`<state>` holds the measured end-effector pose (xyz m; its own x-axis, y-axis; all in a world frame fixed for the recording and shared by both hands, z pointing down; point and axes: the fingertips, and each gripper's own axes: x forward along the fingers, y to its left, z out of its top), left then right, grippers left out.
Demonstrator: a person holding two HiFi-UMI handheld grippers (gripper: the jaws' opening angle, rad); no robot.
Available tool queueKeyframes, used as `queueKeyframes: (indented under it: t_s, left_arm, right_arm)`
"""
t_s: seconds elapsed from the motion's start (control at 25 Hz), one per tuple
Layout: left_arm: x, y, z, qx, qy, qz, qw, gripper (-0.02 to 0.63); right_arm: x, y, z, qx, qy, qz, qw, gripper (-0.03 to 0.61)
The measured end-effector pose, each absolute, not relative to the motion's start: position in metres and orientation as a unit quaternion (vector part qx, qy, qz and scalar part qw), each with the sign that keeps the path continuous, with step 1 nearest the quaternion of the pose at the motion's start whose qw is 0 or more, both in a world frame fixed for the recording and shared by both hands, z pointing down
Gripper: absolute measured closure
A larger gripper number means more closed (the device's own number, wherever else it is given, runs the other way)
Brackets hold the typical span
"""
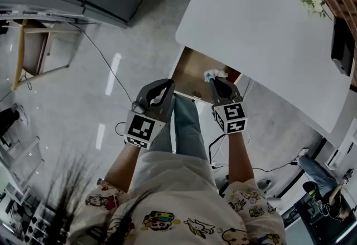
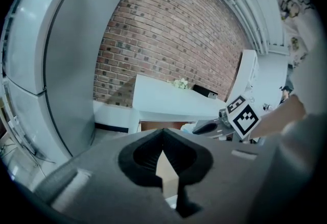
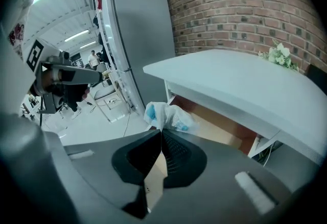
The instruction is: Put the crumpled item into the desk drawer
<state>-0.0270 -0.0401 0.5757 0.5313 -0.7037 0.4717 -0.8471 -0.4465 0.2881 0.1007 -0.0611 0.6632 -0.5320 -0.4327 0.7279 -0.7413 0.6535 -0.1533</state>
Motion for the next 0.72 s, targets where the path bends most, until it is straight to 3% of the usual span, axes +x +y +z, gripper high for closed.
queueKeyframes:
  t_s: [0.72]
  left_arm:
    - [-0.002, -0.044, 0.674, 0.839, -0.431, 0.173, 0.284, 0.614]
  right_arm:
    - [0.103, -0.059, 0.812, 0.298, -0.808, 0.259, 0.438, 0.566]
